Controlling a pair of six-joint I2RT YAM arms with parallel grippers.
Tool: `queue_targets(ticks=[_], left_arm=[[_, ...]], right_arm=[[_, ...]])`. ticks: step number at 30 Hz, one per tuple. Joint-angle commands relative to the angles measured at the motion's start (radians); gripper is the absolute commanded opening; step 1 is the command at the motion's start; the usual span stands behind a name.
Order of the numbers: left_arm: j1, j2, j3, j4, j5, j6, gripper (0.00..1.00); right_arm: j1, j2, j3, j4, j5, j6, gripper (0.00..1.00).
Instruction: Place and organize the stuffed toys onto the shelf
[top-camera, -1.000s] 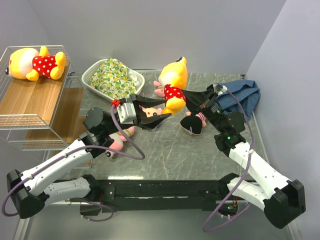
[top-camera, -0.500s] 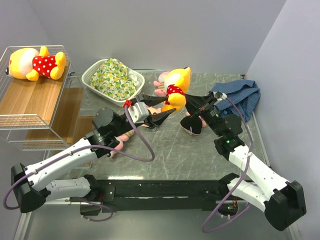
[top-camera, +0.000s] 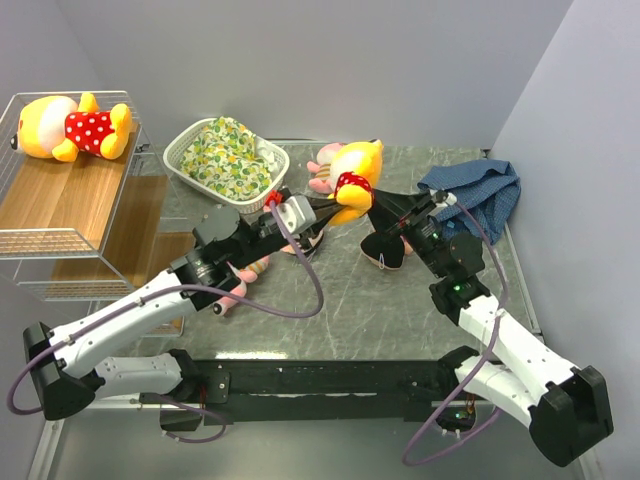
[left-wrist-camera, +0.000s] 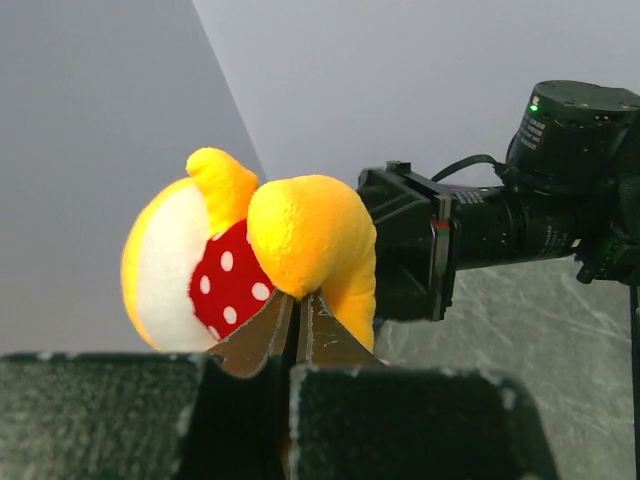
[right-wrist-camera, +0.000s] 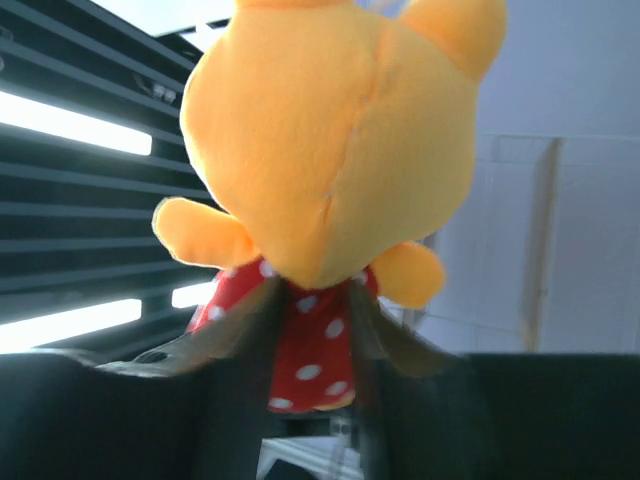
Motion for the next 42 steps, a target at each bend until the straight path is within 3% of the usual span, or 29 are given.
queue_targets(ticks=[1, 4, 5, 6, 8, 17, 27, 33, 37, 42], left_arm=[[-0.006, -0.010, 0.126, -0.162, -0.140, 0.060, 0.01], [-0.006, -0.010, 0.217, -0.320, -0.200, 0.117, 0.01], [-0.006, -0.002, 0.265, -0.361, -0.278, 0.135, 0.01], [-0.006, 0.004, 0.292, -0.430, -0.312, 0.173, 0.01], [-0.006, 0.021, 0.371, -0.483, -0.413, 0.218, 0.01], [-0.006, 0.105, 0.710, -0.697, -0.767, 0.460, 0.01], [-0.005, 0.078, 0.732, -0.592, -1.209, 0.752, 0.01], [0.078, 0.042, 0.685, -0.452, -1.318, 0.921, 0.01], [0.175, 0.010, 0.679, -0.471, -1.350, 0.925, 0.01], [0.176, -0.038, 0.654, -0.504, -1.369, 0.936, 0.01]], right_arm=[[-0.017, -0.012, -0.017, 0.084, -0.101, -0.057, 0.51], [-0.030, -0.021, -0.019, 0.052, -0.130, -0.102, 0.74], [-0.032, -0.031, -0.017, 0.041, -0.133, -0.114, 0.80], [-0.036, -0.035, -0.017, 0.028, -0.135, -0.134, 0.91], [-0.038, -0.047, -0.008, -0.018, -0.140, -0.155, 1.00], [-0.052, -0.058, -0.014, -0.072, -0.172, -0.203, 1.00], [-0.072, -0.058, -0.054, -0.108, -0.232, -0.255, 1.00], [-0.078, -0.063, -0.044, -0.146, -0.262, -0.286, 1.00], [-0.081, -0.089, -0.039, -0.199, -0.270, -0.326, 1.00], [-0.084, -0.120, -0.045, -0.246, -0.270, -0.349, 1.00]])
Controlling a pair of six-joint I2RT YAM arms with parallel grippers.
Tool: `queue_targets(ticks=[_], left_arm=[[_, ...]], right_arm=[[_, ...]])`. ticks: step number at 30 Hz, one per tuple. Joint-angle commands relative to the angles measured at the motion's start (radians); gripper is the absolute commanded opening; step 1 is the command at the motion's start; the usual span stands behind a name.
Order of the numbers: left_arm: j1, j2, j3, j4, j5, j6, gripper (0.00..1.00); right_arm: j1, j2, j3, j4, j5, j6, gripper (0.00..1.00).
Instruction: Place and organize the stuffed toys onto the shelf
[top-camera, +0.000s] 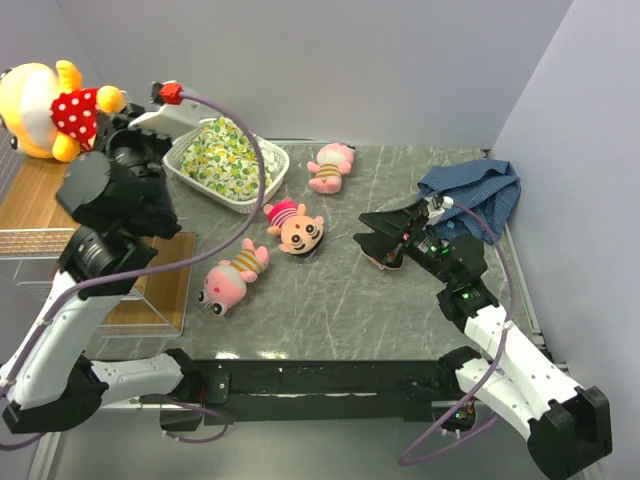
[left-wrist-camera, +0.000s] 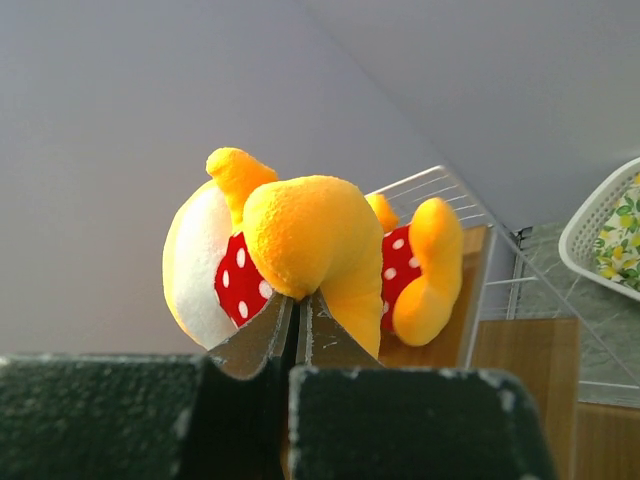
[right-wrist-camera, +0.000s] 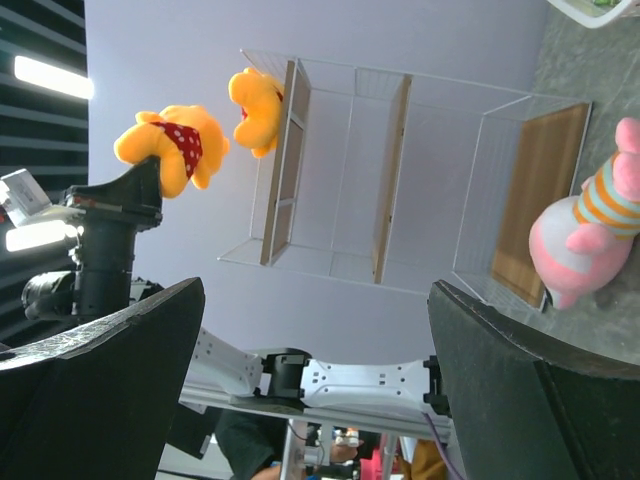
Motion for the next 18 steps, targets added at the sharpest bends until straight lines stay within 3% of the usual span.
queue_targets(ticks=[1, 8, 14, 18], left_arm=[[0.004, -0.050, -0.012, 0.020, -0.035, 0.040, 0.01], [0.004, -0.049, 0.008, -0.003, -0.159, 0.111, 0.01], [0.003, -0.098, 0.002, -0.314, -0.179, -0.156, 0.01], [0.004, -0.144, -0.073, -0.377, -0.157, -0.240, 0.01]], right_arm=[[-0.009, -0.048, 0.010, -0.028, -0.020, -0.051, 1.00], [-0.009, -0.094, 0.041, -0.109, -0.014, -0.084, 1.00], [-0.009, -0.127, 0.067, -0.183, 0.003, -0.125, 1.00], [-0.009, -0.133, 0.081, -0.211, 0.001, -0.144, 1.00]])
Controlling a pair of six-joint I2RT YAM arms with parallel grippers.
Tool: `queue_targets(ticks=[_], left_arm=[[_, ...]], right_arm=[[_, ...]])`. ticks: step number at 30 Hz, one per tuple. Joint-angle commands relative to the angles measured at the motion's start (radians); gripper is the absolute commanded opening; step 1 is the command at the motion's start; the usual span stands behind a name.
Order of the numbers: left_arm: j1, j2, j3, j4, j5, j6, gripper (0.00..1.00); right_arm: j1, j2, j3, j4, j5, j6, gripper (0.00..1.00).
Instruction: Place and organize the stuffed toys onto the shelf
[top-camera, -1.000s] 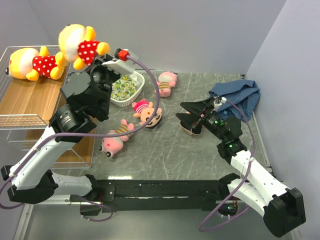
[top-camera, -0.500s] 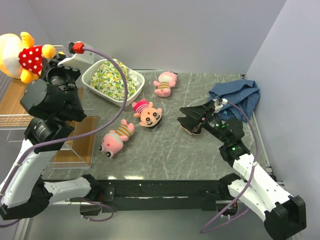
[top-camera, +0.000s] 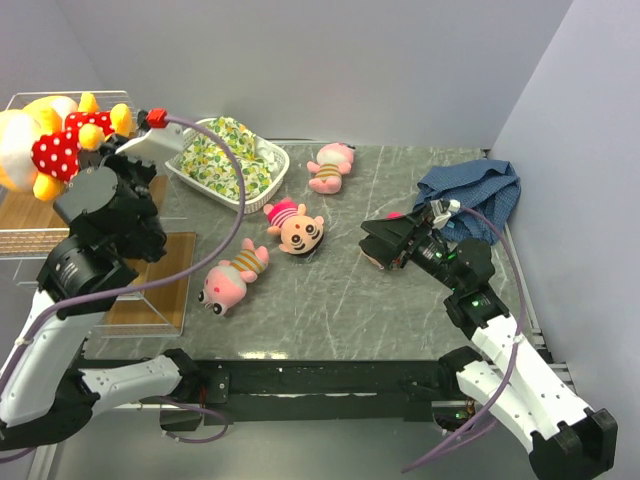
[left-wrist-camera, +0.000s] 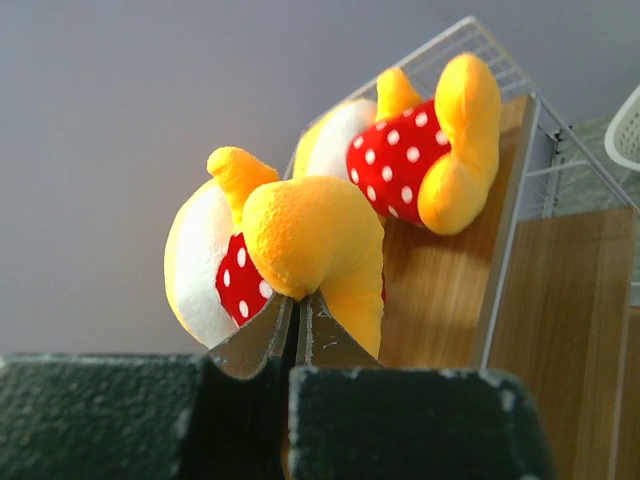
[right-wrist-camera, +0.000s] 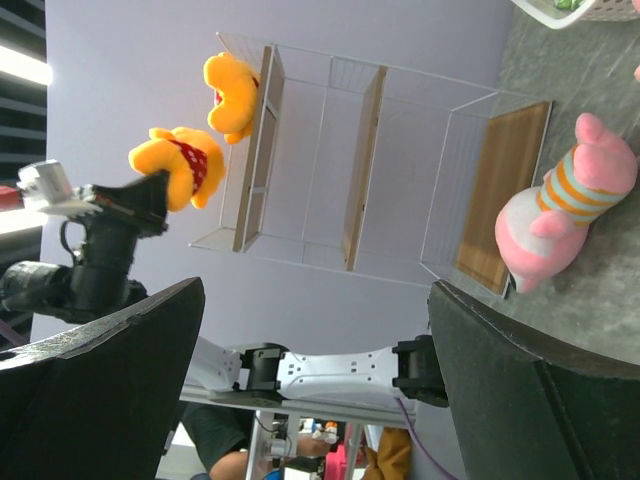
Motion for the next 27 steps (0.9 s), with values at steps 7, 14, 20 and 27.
queue_targets(ticks=[7, 14, 20, 27], left_arm=[[0.001, -0.054, -0.055, -0.226, -0.025, -0.237, 0.01], [0.003, -0.081, -0.081, -0.314, -0.043, -0.319, 0.01], [0.003, -0.089, -0.108, -0.403, -0.016, -0.419, 0.01], [0.003, -0.135, -0.173, -0.271, -0.043, -0.316, 0.17]], right_arm=[[-0.006, -0.030, 0.080, -0.061, 0.017, -0.080, 1.00], [-0.005, -0.024, 0.082, -0.085, 0.022, -0.087, 1.00], [-0.005, -0.013, 0.079, -0.074, 0.013, -0.078, 1.00], [-0.006, -0.027, 0.091, -0.102, 0.028, -0.098, 1.00]])
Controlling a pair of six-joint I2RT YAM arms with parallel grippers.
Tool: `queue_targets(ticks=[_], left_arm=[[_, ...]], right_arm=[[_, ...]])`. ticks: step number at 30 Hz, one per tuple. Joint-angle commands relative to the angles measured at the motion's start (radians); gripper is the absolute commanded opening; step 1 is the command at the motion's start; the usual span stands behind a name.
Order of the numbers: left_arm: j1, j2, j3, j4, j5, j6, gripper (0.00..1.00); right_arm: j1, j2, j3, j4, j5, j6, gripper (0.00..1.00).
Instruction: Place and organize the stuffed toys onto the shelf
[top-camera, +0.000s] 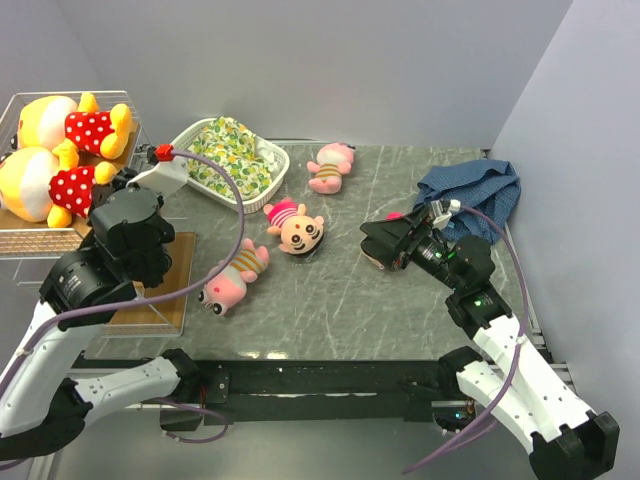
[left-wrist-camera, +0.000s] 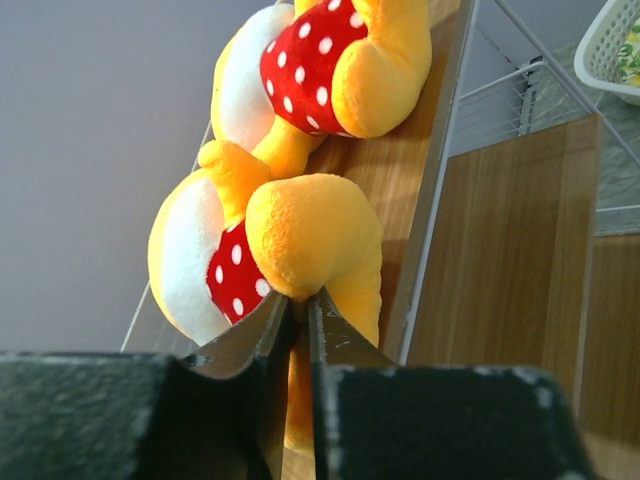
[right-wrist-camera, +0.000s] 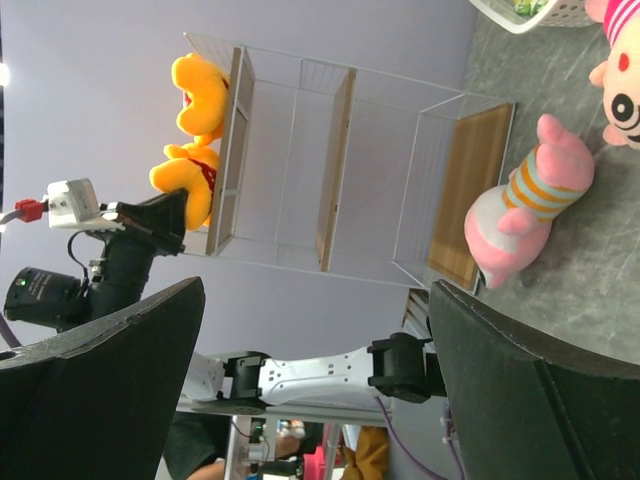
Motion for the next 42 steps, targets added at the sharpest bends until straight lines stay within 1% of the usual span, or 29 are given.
queue_targets(ticks=[1, 2, 4, 5, 8, 13, 16, 18, 19, 21, 22, 24, 25, 26, 27, 29, 30, 31, 32, 33, 34, 35, 36, 37, 38, 40, 41, 42], left_arm=[[0.003, -0.054, -0.042, 0.108, -0.036, 0.062, 0.21], [0.001, -0.059, -0.053, 0.116, -0.035, 0.066, 0.28], [0.003, -0.070, -0.062, 0.122, -0.030, 0.071, 0.36], [0.003, -0.071, -0.065, 0.125, -0.021, 0.070, 0.44], [0.001, -0.071, -0.073, 0.156, 0.001, 0.100, 0.55], [0.003, -0.037, -0.019, 0.206, 0.068, 0.129, 0.64], [0.003, -0.030, 0.008, 0.260, 0.132, 0.151, 0.78], [0.003, -0.034, 0.018, 0.288, 0.192, 0.151, 0.83], [0.003, -0.036, 0.021, 0.306, 0.214, 0.140, 0.88], [0.003, -0.037, 0.038, 0.309, 0.278, 0.117, 0.93], [0.003, -0.037, 0.041, 0.314, 0.295, 0.093, 0.99], [0.003, -0.040, 0.053, 0.315, 0.362, 0.065, 0.99], [0.003, -0.040, 0.061, 0.296, 0.402, 0.024, 1.00], [0.003, -0.037, 0.071, 0.283, 0.442, 0.004, 0.97], [0.003, -0.031, 0.088, 0.274, 0.535, -0.015, 0.96], [0.003, -0.022, 0.102, 0.275, 0.625, -0.064, 0.96], [0.003, -0.008, 0.113, 0.286, 0.680, -0.082, 0.96], [0.003, -0.002, 0.111, 0.300, 0.776, -0.116, 0.96], [0.003, 0.005, 0.110, 0.312, 0.836, -0.133, 0.96], [0.003, 0.024, 0.101, 0.350, 0.887, -0.150, 0.96], [0.003, 0.035, 0.096, 0.367, 0.989, -0.189, 0.96], [0.003, 0.050, 0.093, 0.384, 1.036, -0.217, 0.96], [0.003, 0.082, 0.087, 0.409, 1.076, -0.237, 0.96], [0.003, 0.099, 0.082, 0.418, 1.120, -0.277, 0.96], [0.003, 0.119, 0.082, 0.426, 1.187, -0.294, 0.96], [0.003, 0.173, 0.073, 0.423, 1.267, -0.346, 0.96], [0.001, 0.183, 0.065, 0.423, 1.345, -0.354, 0.96], [0.003, 0.191, 0.024, 0.429, 1.384, -0.360, 0.96]], right_arm=[[-0.006, -0.017, 0.060, 0.002, 0.013, -0.027, 1.00], [-0.004, -0.019, 0.062, -0.001, 0.013, -0.029, 1.00], [-0.006, -0.017, 0.068, -0.013, 0.013, -0.035, 1.00], [-0.006, -0.017, 0.068, -0.015, 0.014, -0.035, 1.00], [-0.007, -0.021, 0.069, -0.013, 0.016, -0.036, 1.00], [-0.006, -0.031, 0.077, -0.029, 0.022, -0.046, 1.00], [-0.007, -0.039, 0.086, -0.050, 0.031, -0.065, 1.00], [-0.006, -0.039, 0.097, -0.067, 0.037, -0.075, 1.00], [-0.007, -0.040, 0.100, -0.072, 0.039, -0.082, 1.00], [-0.007, -0.037, 0.109, -0.081, 0.039, -0.088, 1.00], [-0.009, -0.034, 0.115, -0.084, 0.036, -0.092, 1.00], [-0.009, -0.028, 0.118, -0.087, 0.030, -0.095, 1.00], [-0.009, -0.027, 0.123, -0.088, 0.028, -0.098, 1.00], [-0.009, -0.025, 0.124, -0.090, 0.025, -0.099, 1.00], [-0.007, -0.024, 0.126, -0.095, 0.027, -0.101, 1.00], [-0.009, -0.021, 0.137, -0.104, 0.024, -0.121, 1.00], [-0.007, -0.016, 0.143, -0.131, 0.027, -0.136, 1.00], [-0.009, -0.014, 0.163, -0.153, 0.042, -0.183, 1.00], [-0.007, -0.011, 0.173, -0.177, 0.054, -0.217, 1.00], [-0.009, -0.004, 0.187, -0.246, 0.079, -0.252, 1.00], [-0.009, 0.002, 0.221, -0.292, 0.106, -0.332, 1.00], [-0.007, 0.007, 0.239, -0.338, 0.185, -0.370, 1.00], [-0.009, 0.012, 0.252, -0.411, 0.224, -0.404, 1.00], [-0.007, 0.012, 0.264, -0.436, 0.263, -0.452, 1.00], [-0.009, 0.010, 0.266, -0.458, 0.351, -0.469, 1.00], [-0.009, 0.007, 0.258, -0.504, 0.434, -0.501, 1.00], [-0.007, 0.007, 0.252, -0.518, 0.473, -0.504, 1.00], [-0.007, 0.013, 0.247, -0.539, 0.543, -0.506, 1.00]])
